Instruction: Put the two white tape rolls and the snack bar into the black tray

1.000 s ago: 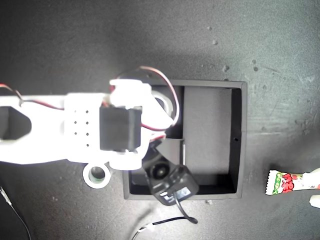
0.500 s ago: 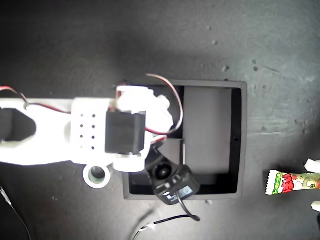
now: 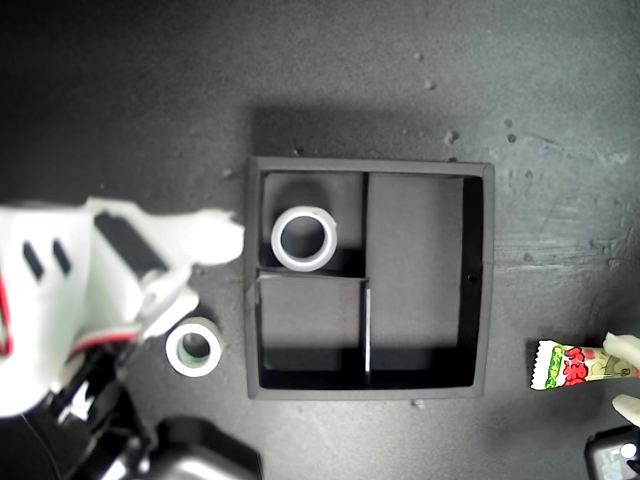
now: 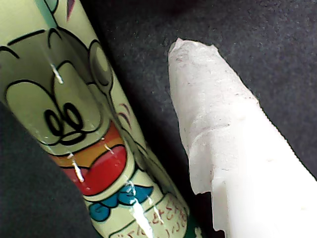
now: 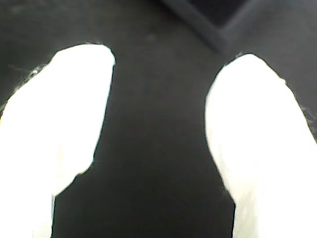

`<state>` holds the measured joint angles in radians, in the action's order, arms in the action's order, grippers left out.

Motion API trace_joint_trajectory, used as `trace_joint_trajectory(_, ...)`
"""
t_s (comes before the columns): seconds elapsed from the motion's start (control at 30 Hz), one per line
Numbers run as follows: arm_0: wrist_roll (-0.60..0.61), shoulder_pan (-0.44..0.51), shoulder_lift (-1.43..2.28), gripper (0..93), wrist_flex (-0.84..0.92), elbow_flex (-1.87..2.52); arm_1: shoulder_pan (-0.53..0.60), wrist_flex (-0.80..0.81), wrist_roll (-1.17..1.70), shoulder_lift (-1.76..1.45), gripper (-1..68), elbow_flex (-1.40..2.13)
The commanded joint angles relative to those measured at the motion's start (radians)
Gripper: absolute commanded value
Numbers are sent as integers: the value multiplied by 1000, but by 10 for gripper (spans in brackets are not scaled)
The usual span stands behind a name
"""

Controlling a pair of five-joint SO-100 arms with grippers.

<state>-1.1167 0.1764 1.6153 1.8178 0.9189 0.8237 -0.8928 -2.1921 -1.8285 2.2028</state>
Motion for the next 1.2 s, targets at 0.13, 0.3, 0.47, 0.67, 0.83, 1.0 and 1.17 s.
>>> trace_joint_trajectory(0.13,-138,213,86,128,3,127,-78,-153,37,135,-1,-210)
trace_joint_trajectory(0.3,-161,328,46,123,-31,230,-170,-344,-8,155,-3,-328)
trace_joint_trajectory(0.47,-173,410,-25,117,-98,279,-273,-440,-135,143,-5,-407)
trace_joint_trajectory(0.67,-173,445,-32,115,-172,367,-397,-437,-270,135,-6,-505)
trace_joint_trajectory(0.83,-164,443,0,115,-238,477,-581,-388,354,141,-6,-552)
trace_joint_trajectory(1.0,-150,407,106,117,-367,666,-684,-245,945,143,-4,-589)
trace_joint_trajectory(1.17,-169,420,160,116,-434,742,-733,-308,1249,146,-4,-762)
